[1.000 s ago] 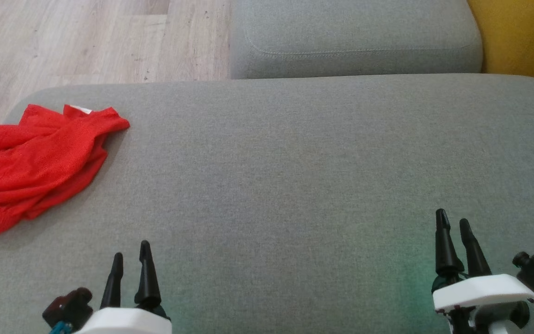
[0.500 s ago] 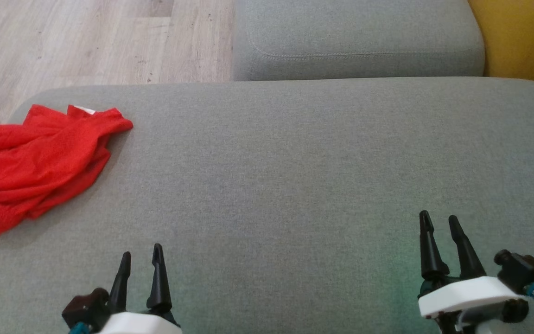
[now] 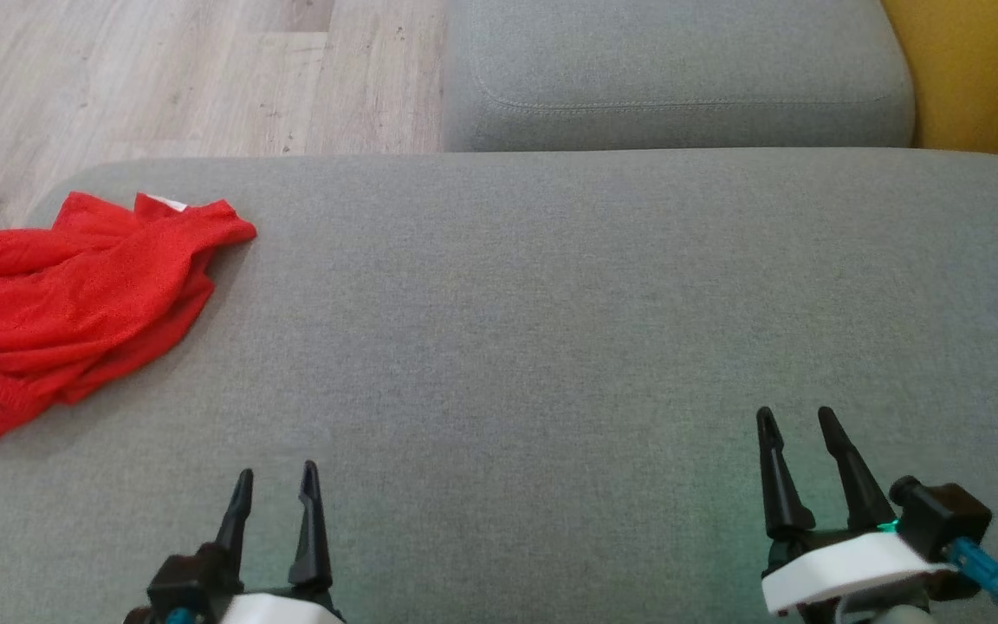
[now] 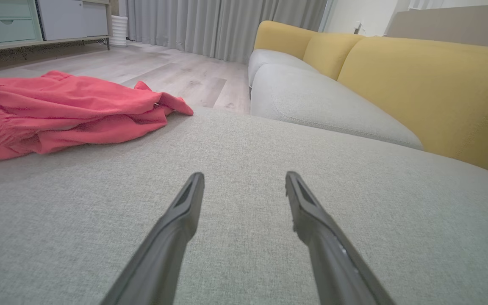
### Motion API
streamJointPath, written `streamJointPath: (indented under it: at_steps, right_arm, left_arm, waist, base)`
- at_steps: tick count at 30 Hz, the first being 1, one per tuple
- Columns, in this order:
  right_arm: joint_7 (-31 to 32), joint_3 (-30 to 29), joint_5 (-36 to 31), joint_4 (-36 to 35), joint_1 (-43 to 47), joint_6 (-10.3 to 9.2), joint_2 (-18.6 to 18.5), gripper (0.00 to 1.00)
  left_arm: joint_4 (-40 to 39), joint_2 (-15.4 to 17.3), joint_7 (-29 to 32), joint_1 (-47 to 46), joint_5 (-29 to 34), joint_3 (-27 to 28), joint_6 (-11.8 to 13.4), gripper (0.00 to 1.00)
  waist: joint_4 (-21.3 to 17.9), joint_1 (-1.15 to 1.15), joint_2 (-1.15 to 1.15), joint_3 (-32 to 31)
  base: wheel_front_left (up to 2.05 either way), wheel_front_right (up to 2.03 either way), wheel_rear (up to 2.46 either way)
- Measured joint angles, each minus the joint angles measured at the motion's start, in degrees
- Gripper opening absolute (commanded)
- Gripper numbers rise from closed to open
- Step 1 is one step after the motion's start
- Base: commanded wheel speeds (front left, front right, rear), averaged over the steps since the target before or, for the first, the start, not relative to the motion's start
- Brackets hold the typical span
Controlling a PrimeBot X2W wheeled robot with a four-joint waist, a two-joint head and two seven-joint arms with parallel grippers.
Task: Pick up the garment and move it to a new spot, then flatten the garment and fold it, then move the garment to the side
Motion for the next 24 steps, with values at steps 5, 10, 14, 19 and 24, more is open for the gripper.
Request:
streamJointPath:
  at_steps: [5, 10, 14, 19, 24]
  right_arm:
    - [-0.70, 0.60, -3.33, 0.05, 0.01, 0.00, -0.01, 1.00]
    - [-1.43, 1.10, -6.52, 0.47, 0.01, 0.00, -0.02, 1.00]
    - [-2.30, 1.32, -8.90, 0.75, 0.01, 0.01, -0.03, 1.00]
    - [-2.81, 1.68, -11.24, 0.89, 0.00, 0.01, -0.04, 1.00]
    - [-2.89, 1.67, -11.24, 1.20, 0.00, 0.01, -0.04, 1.00]
  left_arm:
    - [0.15, 0.04, -0.76, 0.01, 2.83, -0.63, 0.25, 1.00]
    - [0.32, 0.18, -1.33, 0.21, 5.44, -0.80, 1.02, 1.00]
    - [0.41, 0.43, -1.74, 1.14, 7.59, -1.04, 1.41, 1.00]
    - [0.51, 0.71, -1.72, 1.14, 9.60, -1.30, 2.01, 1.00]
    - [0.55, 0.88, -1.20, 1.15, 9.57, -1.42, 2.16, 1.00]
  waist:
    - [0.18, 0.00, 0.00, -0.04]
    - [0.39, 0.00, 0.00, 0.01]
    - [0.56, 0.00, 0.00, 0.02]
    - [0.70, 0.00, 0.00, -0.01]
    - [0.69, 0.00, 0.00, 0.04]
  base:
    - [0.00, 0.00, 0.00]
    - [0.00, 0.00, 0.00]
    - [0.00, 0.00, 0.00]
    - [0.00, 0.00, 0.00]
    - [0.00, 0.00, 0.00]
